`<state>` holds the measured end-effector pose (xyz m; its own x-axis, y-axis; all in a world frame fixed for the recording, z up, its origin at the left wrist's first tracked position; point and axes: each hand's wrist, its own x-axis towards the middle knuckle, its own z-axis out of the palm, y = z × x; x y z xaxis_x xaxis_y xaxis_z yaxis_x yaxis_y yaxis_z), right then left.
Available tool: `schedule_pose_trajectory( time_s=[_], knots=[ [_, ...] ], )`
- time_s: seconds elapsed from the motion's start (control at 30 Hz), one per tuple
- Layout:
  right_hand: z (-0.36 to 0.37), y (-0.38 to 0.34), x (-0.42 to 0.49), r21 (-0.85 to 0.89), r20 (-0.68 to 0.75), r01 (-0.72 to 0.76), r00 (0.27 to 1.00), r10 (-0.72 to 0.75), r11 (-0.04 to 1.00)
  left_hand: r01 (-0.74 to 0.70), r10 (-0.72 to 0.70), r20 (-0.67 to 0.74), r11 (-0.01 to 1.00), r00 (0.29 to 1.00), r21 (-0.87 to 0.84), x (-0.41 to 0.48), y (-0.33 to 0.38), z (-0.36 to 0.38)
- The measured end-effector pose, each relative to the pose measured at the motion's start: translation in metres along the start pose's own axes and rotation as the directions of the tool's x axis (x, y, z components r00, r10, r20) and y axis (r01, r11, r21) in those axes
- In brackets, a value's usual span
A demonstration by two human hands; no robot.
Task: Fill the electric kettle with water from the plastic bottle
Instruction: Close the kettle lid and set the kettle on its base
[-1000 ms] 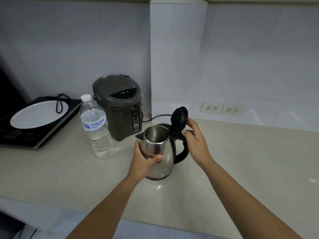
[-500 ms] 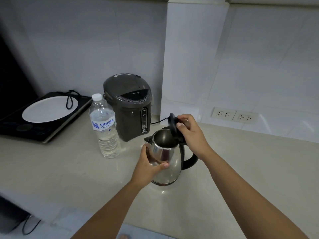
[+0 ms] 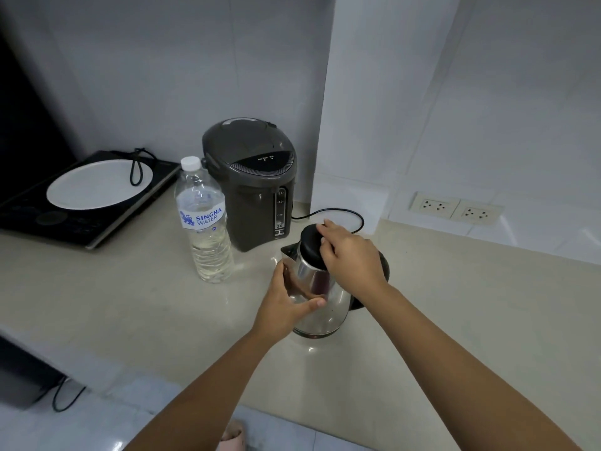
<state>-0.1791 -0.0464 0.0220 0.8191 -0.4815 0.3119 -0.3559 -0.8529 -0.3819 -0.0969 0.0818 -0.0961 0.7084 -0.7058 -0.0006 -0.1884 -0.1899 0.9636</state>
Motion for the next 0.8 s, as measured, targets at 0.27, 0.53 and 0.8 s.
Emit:
schedule_pose_trajectory(
  time_s=[0.27,0.53,0.8],
  knots=[
    [0.021,-0.001,-0.004,-0.286,0.042,0.050,0.998,-0.039,0.957,0.027,-0.027,0.005,0.999,1.000,0.028,0.000,0.001,-0.002],
    [0.029,0.006,-0.015,-0.205,0.009,0.128,0.992,-0.129,0.970,0.008,-0.008,0.007,0.999,1.000,0.042,0.000,0.004,-0.003],
    [0.019,0.051,-0.040,0.285,-0.149,-0.306,0.922,0.357,0.908,0.054,-0.051,0.072,0.997,0.996,-0.046,0.001,0.003,-0.008]
  ],
)
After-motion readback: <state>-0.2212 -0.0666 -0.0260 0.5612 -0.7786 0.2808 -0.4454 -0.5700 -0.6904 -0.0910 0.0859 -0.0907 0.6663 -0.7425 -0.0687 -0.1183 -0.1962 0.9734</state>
